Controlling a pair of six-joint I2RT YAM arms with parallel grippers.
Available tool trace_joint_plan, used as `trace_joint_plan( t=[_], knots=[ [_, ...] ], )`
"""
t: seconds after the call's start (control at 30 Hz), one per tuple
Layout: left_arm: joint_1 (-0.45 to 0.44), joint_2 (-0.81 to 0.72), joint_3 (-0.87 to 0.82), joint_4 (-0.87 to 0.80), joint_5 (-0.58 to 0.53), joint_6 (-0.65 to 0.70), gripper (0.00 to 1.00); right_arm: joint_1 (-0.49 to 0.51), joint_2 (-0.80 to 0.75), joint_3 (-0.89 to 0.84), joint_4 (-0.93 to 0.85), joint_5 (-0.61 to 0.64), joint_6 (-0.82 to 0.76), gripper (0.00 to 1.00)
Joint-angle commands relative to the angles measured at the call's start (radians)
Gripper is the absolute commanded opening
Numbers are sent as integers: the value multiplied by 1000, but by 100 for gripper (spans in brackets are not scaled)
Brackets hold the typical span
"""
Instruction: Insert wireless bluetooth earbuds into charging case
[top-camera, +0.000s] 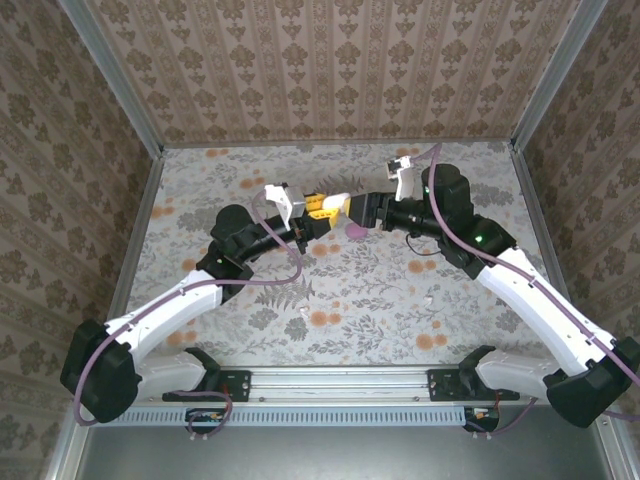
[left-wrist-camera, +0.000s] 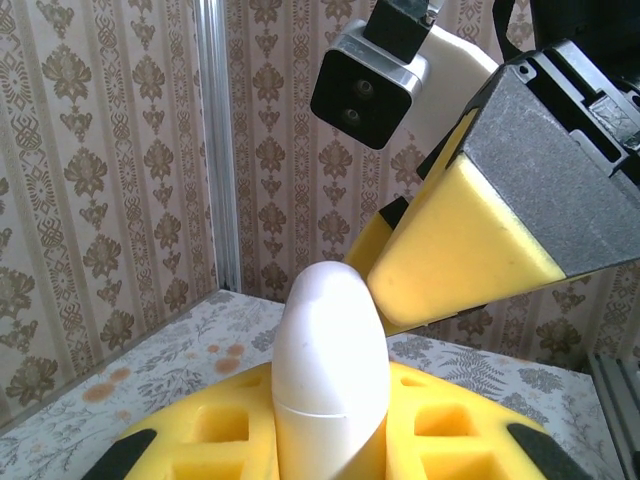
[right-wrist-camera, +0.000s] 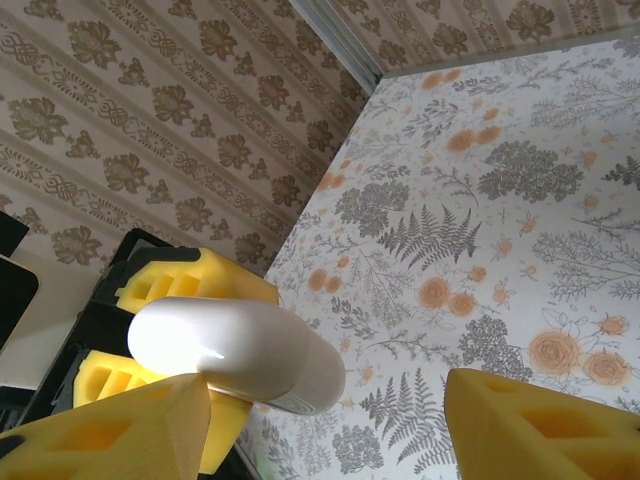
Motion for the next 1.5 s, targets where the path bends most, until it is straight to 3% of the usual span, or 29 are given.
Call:
trace_joint_plan(
  t=[0.0,0.37,0.53,0.63,0.67,0.77,0.83,0.9,0.97,1.03,1.1,1.2,1.47],
  knots=[
    [-2,-34,33,20,62,-10,19,-6,26,37,43,23,40,65],
    [0,-18,50,11,68,-9,19,-29,59,105,1,41,58,67],
    [-3,-58,42,-35,34,11,20,-62,-3,126,-77,98,62,79],
    [-8,-101,5,-45,-24,9,20,-100,-102,95,-125,157,23,94],
    [-10,-120,-14,-47,-52,9,20,-119,-145,72,-152,191,10,100],
    [-13,-172,-69,-70,-84,20,21,-198,-257,-22,-240,296,1,100],
    [-13,-176,-119,-41,-154,17,20,-272,-316,-128,-243,299,-28,100],
    [-11,-189,-131,-30,-139,10,20,-364,-328,-192,-342,282,36,100],
    [-13,-203,-126,-54,-130,14,20,-421,-288,-210,-447,247,80,90],
    [-14,-217,-133,-73,-140,24,20,-426,-221,-232,-538,272,89,84],
    [-12,-226,-151,-68,-157,31,20,-426,-127,-260,-593,261,92,72],
    [-7,-231,-151,-79,-157,37,20,-417,-13,-294,-634,246,91,66],
    [-2,-221,-161,-63,-162,34,20,-372,116,-340,-660,362,109,58]
  ],
)
